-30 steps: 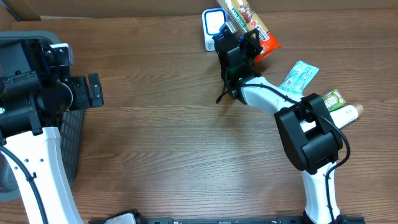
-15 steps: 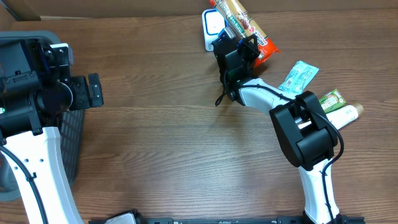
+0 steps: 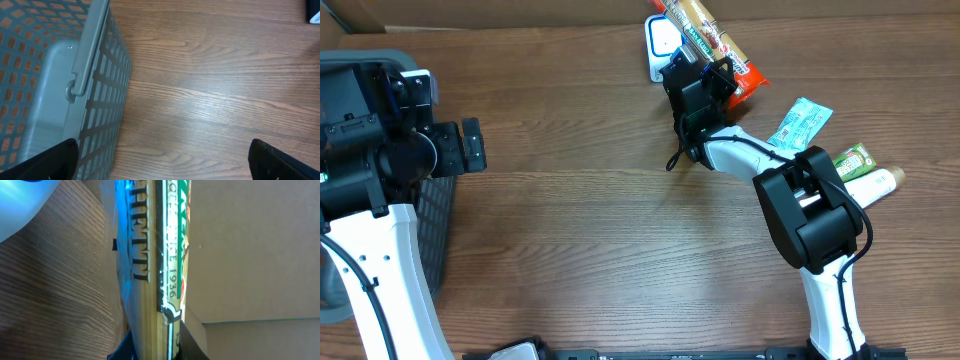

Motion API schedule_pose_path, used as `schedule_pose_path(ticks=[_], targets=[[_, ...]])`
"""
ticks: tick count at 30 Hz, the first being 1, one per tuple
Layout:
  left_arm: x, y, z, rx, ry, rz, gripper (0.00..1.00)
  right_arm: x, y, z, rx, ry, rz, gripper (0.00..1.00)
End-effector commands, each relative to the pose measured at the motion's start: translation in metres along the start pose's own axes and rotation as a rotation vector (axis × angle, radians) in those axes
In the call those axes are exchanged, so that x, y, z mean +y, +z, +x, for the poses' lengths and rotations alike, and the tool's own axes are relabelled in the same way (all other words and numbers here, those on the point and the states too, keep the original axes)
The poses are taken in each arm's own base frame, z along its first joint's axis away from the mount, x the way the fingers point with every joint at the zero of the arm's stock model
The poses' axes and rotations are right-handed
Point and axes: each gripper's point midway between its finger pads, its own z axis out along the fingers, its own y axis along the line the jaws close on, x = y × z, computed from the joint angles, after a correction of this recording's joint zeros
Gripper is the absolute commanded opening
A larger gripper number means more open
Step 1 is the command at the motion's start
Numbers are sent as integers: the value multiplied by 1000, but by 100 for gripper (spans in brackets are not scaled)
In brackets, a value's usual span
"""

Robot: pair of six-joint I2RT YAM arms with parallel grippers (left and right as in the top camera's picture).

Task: Scan the item barcode
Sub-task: 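Hold the spaghetti pack upright in front of the white scanner, then carry the spaghetti pack right and lay it beside the tube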

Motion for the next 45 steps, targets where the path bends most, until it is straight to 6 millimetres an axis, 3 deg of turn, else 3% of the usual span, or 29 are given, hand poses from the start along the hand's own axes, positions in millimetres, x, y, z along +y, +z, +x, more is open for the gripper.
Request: schedule_pose_path(ticks=[1, 26, 30, 32, 33, 37, 41, 45], targets=[[0, -2, -2, -8, 17, -3, 100, -37, -6, -21, -26, 125, 71, 4], [0, -2, -2, -8, 17, -3, 99, -26, -11, -17, -4, 76, 50, 4], [0, -2, -2, -8, 17, -3, 100, -31, -24, -26, -17, 63, 63, 4], [0, -2, -2, -8, 17, -3, 100, -52, -46, -45, -65, 106, 73, 4], [0, -2, -2, -8, 17, -3, 100, -74, -62, -57, -100, 153, 85, 3], [0, -2, -2, -8, 17, -3, 100, -119, -101, -69, -151, 291, 61, 4], [0, -2, -2, -8, 17, -3, 100, -146, -141, -55, -159, 472, -123, 4], [0, -2, -2, -8, 17, -3, 100, -169, -185, -24, -130, 726, -436, 4]])
